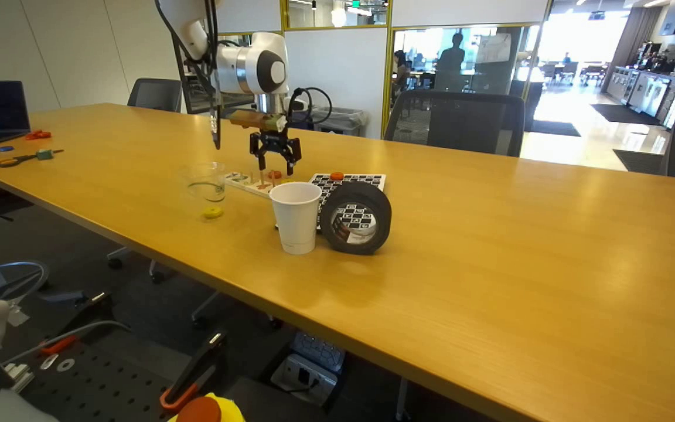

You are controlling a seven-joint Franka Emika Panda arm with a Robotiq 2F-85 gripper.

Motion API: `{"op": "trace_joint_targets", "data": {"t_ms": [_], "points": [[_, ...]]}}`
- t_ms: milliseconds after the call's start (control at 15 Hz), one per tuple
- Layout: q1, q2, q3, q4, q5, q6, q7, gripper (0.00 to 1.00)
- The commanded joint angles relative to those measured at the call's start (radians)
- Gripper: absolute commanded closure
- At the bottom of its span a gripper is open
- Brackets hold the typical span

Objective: Pick up the orange and yellow objects from the table and put them in the two cups

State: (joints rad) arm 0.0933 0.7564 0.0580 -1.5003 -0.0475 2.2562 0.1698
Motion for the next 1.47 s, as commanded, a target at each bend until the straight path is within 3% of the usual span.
{"op": "trace_joint_targets", "data": {"t_ms": [0,133,200,267,733,1067,1400], "points": [[0.003,0.024,-0.001,0.052,0.033,-0.033,-0.021,0.0],[0.003,0.023,-0.003,0.052,0.031,-0.032,-0.02,0.0],[0.004,0.022,-0.004,0.049,0.031,-0.028,-0.017,0.25],[0.004,0.018,-0.005,0.047,0.029,-0.026,-0.017,0.27],[0.008,0.011,-0.011,0.053,0.023,-0.059,-0.009,0.8],[0.018,-0.022,-0.051,0.034,-0.008,-0.08,0.033,0.78],[-0.012,-0.188,-0.123,-0.133,-0.026,-0.012,0.058,0.78]]}}
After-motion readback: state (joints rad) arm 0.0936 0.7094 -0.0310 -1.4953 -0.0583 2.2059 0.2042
